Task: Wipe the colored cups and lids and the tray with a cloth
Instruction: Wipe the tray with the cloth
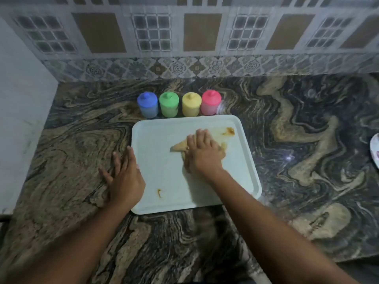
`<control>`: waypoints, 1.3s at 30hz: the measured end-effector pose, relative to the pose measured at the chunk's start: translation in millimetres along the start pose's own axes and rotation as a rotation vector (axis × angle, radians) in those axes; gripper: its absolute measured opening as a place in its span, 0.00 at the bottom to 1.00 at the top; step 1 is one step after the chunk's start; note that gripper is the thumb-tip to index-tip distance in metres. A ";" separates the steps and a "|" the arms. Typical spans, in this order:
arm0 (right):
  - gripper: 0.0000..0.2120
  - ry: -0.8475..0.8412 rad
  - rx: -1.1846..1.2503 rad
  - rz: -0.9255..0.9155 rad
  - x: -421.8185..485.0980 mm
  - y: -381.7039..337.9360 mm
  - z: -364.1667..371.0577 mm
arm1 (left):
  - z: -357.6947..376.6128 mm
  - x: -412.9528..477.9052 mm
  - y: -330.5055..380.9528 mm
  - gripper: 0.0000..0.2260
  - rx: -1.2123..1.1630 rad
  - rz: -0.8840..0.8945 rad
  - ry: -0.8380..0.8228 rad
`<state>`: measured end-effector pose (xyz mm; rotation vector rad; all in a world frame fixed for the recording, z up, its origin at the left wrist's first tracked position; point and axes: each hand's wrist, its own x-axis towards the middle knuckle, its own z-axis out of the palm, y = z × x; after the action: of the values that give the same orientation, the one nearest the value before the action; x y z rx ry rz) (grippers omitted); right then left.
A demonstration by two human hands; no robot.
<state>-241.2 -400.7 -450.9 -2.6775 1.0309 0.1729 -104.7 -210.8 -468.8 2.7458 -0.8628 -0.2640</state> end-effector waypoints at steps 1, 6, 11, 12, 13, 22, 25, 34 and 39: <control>0.30 0.006 0.016 -0.136 -23.5 -3.7 7.1 | -0.5 -0.7 1.3 0.31 -0.025 -0.023 0.004; 0.29 -0.004 0.050 -0.183 -82.0 44.1 17.3 | 2.9 -1.8 2.5 0.32 -0.028 -0.016 0.058; 0.32 0.010 0.064 0.307 5.1 62.1 -17.8 | 4.6 -2.6 6.5 0.31 -0.034 0.013 0.062; 0.32 0.012 0.077 0.336 22.7 55.4 -17.4 | 4.4 -2.8 7.5 0.31 -0.034 0.013 0.061; 0.32 0.027 0.088 0.323 34.5 47.6 -16.5 | 4.8 -3.3 7.9 0.31 -0.033 0.009 0.057; 0.30 0.044 0.066 -0.107 -48.9 63.5 6.0 | 4.7 -3.1 4.6 0.31 -0.040 -0.003 0.063; 0.32 0.045 0.019 0.207 -13.2 87.3 -17.8 | 5.1 -2.6 5.5 0.30 -0.040 -0.013 0.070; 0.32 0.009 0.111 -0.333 -24.4 -13.1 10.2 | 3.2 -3.0 9.3 0.30 -0.075 -0.044 0.079; 0.33 0.124 0.062 -0.068 -66.1 62.6 8.4 | 2.8 -2.9 6.0 0.30 -0.065 -0.038 0.086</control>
<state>-332.4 -400.5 -458.2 -2.6905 0.9618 -0.0391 -110.9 -214.4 -469.4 2.6939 -0.7672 -0.1763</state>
